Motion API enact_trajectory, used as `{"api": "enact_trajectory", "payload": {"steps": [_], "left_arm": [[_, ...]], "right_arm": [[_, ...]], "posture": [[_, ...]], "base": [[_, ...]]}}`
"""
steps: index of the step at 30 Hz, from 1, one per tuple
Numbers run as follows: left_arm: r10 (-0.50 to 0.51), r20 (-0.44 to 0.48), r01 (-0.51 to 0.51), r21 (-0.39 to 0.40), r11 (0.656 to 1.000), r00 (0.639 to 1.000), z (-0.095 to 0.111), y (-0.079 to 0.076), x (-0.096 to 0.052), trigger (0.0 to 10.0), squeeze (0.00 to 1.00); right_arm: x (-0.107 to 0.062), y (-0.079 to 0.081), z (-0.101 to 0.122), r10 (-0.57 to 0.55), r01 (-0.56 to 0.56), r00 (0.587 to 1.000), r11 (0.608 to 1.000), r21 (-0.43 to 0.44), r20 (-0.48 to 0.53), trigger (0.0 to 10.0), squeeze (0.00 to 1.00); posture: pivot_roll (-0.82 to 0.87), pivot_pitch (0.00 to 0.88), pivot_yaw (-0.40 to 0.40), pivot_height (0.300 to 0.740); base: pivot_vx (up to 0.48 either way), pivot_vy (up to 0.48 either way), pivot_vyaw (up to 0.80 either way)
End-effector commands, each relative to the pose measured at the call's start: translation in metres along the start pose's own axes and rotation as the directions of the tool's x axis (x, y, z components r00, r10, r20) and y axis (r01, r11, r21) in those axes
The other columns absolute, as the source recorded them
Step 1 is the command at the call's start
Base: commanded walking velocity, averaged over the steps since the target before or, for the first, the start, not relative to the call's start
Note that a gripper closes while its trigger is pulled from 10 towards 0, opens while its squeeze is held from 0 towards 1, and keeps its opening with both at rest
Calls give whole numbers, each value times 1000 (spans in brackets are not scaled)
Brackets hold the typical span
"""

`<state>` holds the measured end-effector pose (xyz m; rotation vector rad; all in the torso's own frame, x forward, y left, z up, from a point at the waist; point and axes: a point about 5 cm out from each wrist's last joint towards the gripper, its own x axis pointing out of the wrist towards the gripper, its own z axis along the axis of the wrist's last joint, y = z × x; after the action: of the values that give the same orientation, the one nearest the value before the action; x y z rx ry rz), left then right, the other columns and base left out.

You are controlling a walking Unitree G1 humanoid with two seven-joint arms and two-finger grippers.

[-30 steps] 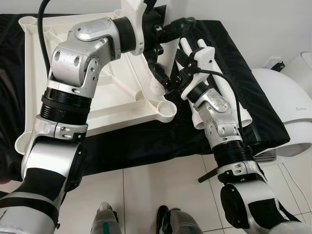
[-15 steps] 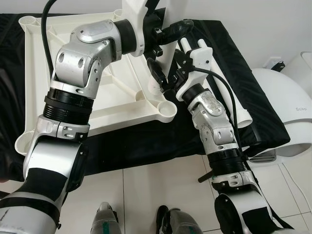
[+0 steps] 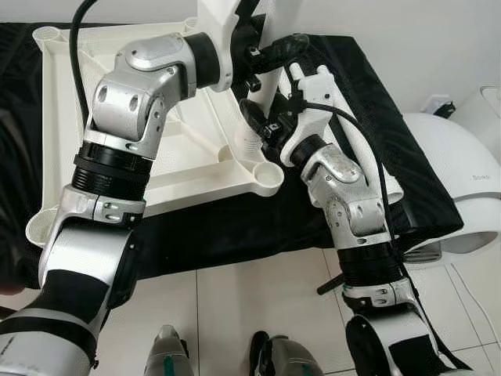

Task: Building children table

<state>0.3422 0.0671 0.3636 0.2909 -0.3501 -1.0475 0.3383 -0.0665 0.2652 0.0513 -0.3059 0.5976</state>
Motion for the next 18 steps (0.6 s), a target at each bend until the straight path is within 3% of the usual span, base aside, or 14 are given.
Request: {"api": "enact_trajectory", "payload": {"steps": [1,18], "left_arm": [[85,32,-86,28,996,996,8,3,1,10000,0],[68,46,-69,36,997,997,11,-1,4,10000,0]], "right_arm": [[-2,-1,0,-2,2,1000,1000,5,-21,10000,0],[0,-6,0,-10,9,998,1000,-14,-56,10000,0]], "posture": [[91,151,-68,740],[93,136,-72,740]], "base": [[0,0,0],[0,0,0]]}}
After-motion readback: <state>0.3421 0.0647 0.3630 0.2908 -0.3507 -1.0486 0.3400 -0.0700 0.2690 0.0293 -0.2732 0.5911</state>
